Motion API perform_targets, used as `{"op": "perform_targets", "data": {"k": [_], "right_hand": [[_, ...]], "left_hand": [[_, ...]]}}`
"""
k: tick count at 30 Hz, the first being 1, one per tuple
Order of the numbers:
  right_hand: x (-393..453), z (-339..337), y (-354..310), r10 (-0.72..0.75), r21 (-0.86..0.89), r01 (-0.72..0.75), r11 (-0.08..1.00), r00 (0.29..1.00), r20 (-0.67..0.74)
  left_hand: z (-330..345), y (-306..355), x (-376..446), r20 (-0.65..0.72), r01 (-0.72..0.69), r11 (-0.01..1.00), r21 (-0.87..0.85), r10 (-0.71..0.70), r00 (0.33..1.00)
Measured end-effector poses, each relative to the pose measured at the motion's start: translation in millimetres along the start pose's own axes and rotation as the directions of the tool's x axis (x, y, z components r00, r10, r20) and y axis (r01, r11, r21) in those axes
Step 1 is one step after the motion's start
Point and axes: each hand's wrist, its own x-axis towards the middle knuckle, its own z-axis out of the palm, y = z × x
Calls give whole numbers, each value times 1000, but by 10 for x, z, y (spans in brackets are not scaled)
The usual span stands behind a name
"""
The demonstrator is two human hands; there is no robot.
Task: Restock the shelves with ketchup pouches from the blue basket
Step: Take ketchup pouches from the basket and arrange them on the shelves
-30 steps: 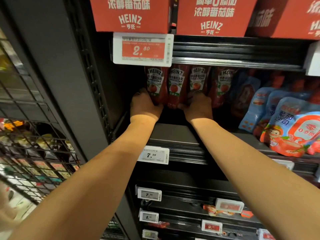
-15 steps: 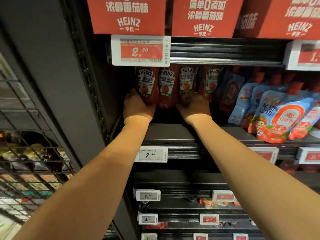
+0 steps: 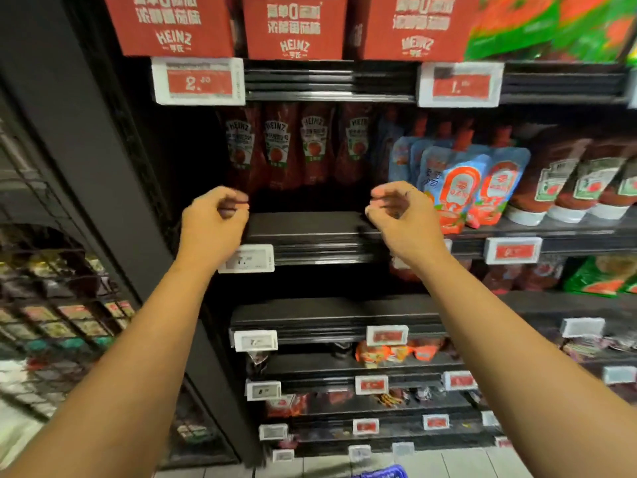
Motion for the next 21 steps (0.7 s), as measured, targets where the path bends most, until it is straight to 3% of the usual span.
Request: {"op": "perform_targets", "data": {"k": [6, 10, 12, 14, 17, 18, 21], "right_hand": [[-707, -616, 275, -103, 61, 94, 994, 981, 164], [-1301, -1044, 983, 31, -39, -20, 999, 950, 309], [-1626, -1187, 1481, 178, -87, -156, 984, 900, 399], [-1979, -1321, 1920, 314, -160, -270, 949, 827, 467], [-2543, -1566, 2441, 555, -339, -439, 832, 672, 491], [-2731, -1598, 2580, 620, -380, -491, 784, 610, 493], [-3218, -1635, 2877, 741, -450, -589, 672, 529, 414]], "left_hand": [[-34, 288, -927, 63, -203, 938, 281, 192, 979], [158, 213, -1830, 23, -213, 914, 344, 218, 976], [337, 41, -2394, 62, -70, 946, 316, 53, 997], [527, -147, -2978, 123, 161, 939, 304, -206, 971], [797, -317, -3777, 219, 449, 832, 326, -528, 820], [877, -355, -4009, 248, 503, 795, 340, -592, 767], [1029, -445, -4584, 321, 620, 694, 367, -720, 615]]}}
